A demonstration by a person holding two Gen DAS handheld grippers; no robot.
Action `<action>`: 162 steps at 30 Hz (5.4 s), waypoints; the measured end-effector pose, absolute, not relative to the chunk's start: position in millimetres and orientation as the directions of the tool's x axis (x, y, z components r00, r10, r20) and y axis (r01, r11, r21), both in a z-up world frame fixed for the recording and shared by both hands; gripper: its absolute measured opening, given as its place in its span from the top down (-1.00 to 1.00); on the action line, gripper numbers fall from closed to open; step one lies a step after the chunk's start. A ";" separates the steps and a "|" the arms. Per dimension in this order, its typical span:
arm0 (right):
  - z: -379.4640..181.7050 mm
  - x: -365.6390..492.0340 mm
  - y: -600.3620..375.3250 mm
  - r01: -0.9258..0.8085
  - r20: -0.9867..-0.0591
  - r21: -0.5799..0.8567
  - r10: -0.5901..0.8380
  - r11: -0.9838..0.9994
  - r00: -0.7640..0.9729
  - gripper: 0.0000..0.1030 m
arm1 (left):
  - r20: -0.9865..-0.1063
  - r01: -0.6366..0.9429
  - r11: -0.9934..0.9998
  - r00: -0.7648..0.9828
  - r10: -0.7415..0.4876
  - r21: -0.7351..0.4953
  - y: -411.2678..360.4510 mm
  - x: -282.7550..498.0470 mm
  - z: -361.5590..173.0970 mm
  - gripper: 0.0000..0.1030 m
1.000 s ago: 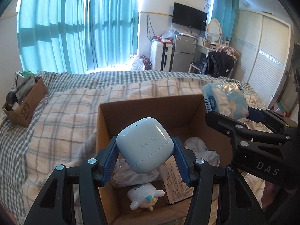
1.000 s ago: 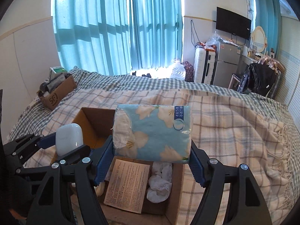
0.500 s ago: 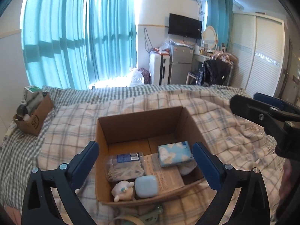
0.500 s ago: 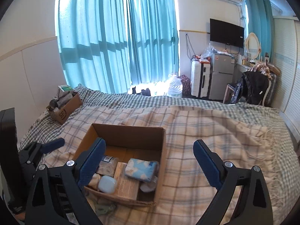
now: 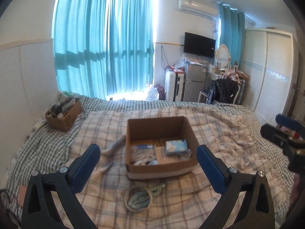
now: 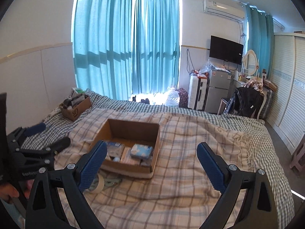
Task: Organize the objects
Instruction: 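Drop the earbud case and tissue pack into the cardboard box with both grippers, then grasp the tape roll by its rim with the left gripper, then grasp the pale green clip with the right gripper and lift it, then lower the tape roll and clip into the cardboard box and release both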
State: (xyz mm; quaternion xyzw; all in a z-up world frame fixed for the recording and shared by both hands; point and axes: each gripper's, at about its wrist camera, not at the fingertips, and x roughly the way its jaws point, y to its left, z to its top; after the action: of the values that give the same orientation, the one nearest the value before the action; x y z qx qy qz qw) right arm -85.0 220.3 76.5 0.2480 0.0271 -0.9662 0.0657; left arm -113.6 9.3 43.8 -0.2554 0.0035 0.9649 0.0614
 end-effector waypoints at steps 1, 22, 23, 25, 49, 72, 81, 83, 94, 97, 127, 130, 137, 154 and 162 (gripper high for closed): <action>69.0 -77.7 218.2 0.140 -0.494 -0.019 -0.113 -0.990 -0.862 -0.86 | -0.494 -0.114 -0.993 -0.862 0.113 -0.030 6.1 -109.4 41.1 -1.00; -94.2 -87.8 185.4 0.145 -0.642 0.007 -0.115 -0.989 -0.758 -0.86 | -0.667 0.004 -0.999 -0.744 0.032 -0.052 -21.3 -109.2 -130.8 -1.00; -98.1 -89.9 185.2 0.145 -0.650 0.004 -0.113 -0.989 -0.752 -0.86 | -0.672 -0.002 -0.999 -0.740 0.031 -0.044 -17.6 -112.2 -138.2 -1.00; -105.9 -95.2 184.3 0.147 -0.666 -0.003 -0.108 -0.989 -0.739 -0.86 | -0.702 -0.012 -0.999 -0.712 0.031 -0.031 -11.5 -120.7 -152.9 -1.00; -137.0 -121.1 183.3 0.110 -0.729 -0.007 -0.070 -0.994 -0.681 -0.86 | -0.764 -0.037 -0.989 -0.631 0.135 -0.145 -24.5 -146.4 -155.8 -0.58; -162.6 -159.7 55.4 0.183 -0.798 0.013 -0.121 -0.983 -0.590 -0.85 | -0.690 0.167 -0.986 -0.715 -0.111 -0.014 -116.9 -144.4 -155.9 -0.58; -180.6 -188.8 41.9 0.122 -0.825 0.031 -0.094 -0.992 -0.558 -0.85 | -0.668 0.206 -0.978 -0.730 -0.142 -0.017 -127.4 -146.7 -158.3 -0.58; -184.8 -193.9 36.4 0.110 -0.827 0.037 -0.092 -0.993 -0.555 -0.85 | -0.664 0.216 -0.976 -0.732 -0.150 -0.019 -128.8 -146.0 -157.9 -0.58; -197.7 -179.1 32.6 0.195 -0.856 -0.053 -0.056 -0.979 -0.513 -0.25 | -0.690 0.191 -0.981 -0.713 -0.123 -0.023 -124.9 -148.9 -164.2 -0.58; -191.8 -158.3 46.5 0.230 -0.860 -0.065 -0.063 -0.971 -0.506 0.11 | -0.687 0.187 -0.982 -0.718 -0.113 -0.033 -124.4 -147.6 -163.7 -0.58; -59.7 -73.1 125.5 0.261 -0.673 0.075 -0.241 -0.963 -0.699 0.81 | -0.709 -0.073 -0.987 -0.689 0.152 -0.141 -25.5 -96.7 -94.3 -0.58; -40.5 -68.4 136.5 0.254 -0.634 0.079 -0.246 -0.964 -0.733 0.81 | -0.692 -0.089 -0.987 -0.705 0.156 -0.133 -17.5 -100.5 -74.5 -0.58; 7.6 -80.6 158.1 0.240 -0.550 0.053 -0.229 -0.969 -0.803 0.81 | -0.637 -0.141 -0.984 -0.750 0.175 -0.105 2.2 -132.4 -30.3 -0.58; 5.9 -243.1 182.6 0.208 -0.526 0.085 -0.221 -0.974 -0.821 0.81 | -0.643 -0.184 -0.981 -0.746 0.175 -0.054 31.0 -290.8 -36.8 -0.58; -24.2 -296.2 189.0 0.219 -0.538 0.155 -0.269 -0.963 -0.799 0.80 | -0.663 -0.184 -0.982 -0.729 0.172 -0.053 36.1 -323.8 -72.9 -0.58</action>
State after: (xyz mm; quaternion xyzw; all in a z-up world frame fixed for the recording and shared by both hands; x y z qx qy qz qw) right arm -296.2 189.0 -24.2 0.2895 -0.0426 -0.9475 0.1287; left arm -323.8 36.1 -72.9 -0.3557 0.0081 0.9297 0.0956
